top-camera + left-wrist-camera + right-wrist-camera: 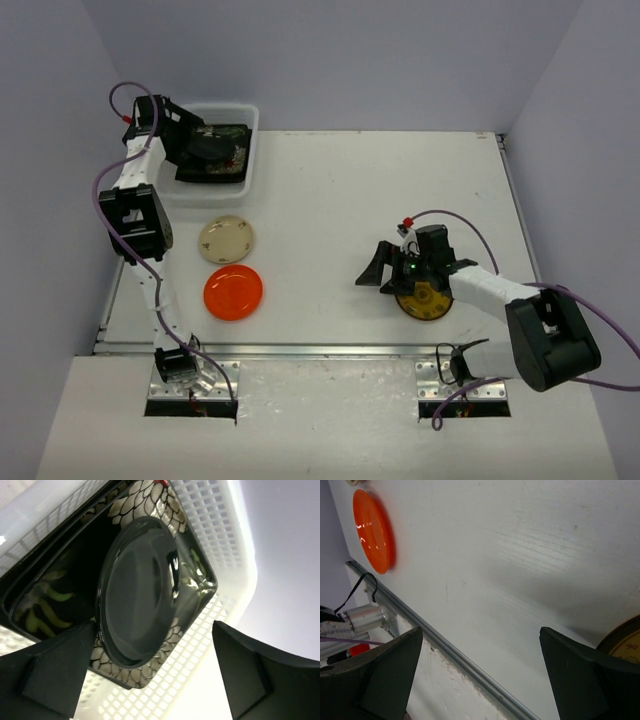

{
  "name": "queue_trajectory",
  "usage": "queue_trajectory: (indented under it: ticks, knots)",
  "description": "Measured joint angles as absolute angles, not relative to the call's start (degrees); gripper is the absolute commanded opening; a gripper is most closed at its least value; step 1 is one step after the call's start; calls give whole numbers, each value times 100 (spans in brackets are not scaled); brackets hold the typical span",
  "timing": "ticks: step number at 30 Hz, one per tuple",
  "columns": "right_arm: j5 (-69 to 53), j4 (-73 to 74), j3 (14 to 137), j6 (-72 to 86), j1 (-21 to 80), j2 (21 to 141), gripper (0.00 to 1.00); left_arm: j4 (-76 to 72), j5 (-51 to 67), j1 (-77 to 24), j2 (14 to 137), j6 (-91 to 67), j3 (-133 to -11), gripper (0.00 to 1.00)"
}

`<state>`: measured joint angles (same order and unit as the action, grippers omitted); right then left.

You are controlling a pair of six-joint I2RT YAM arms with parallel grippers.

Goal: Place the plates into the plastic bin on the countertop

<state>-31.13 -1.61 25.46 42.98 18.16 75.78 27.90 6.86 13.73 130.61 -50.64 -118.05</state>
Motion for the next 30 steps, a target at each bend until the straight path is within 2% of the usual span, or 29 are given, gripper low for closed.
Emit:
queue_trajectory:
  ticks: [9,15,20,25,29,30]
  knots:
    - [-2770,-310,3377,4448,3145,8789,99,3240,888,1285,13376,-4808,-11949,100]
    - [-2588,-391,4369,4623,3869,9775,99,3728,1103,1237,13977,-4593,-12869,100]
    - [-2701,-538,4995,4880,4261,10435,99,3883,1120,1229,13908,-4468,-12756,100]
    - [-2928,-945,5657,5277,4501,11146,97,3746,610,1229,12900,-4370,-11573,100]
    - [-3011,-1271,6370,5589,4714,11805,86,3721,194,1232,11441,-4341,-10779,100]
    - [-3003,-1307,6554,5677,4765,11965,78,3431,142,1232,10887,-4329,-10365,100]
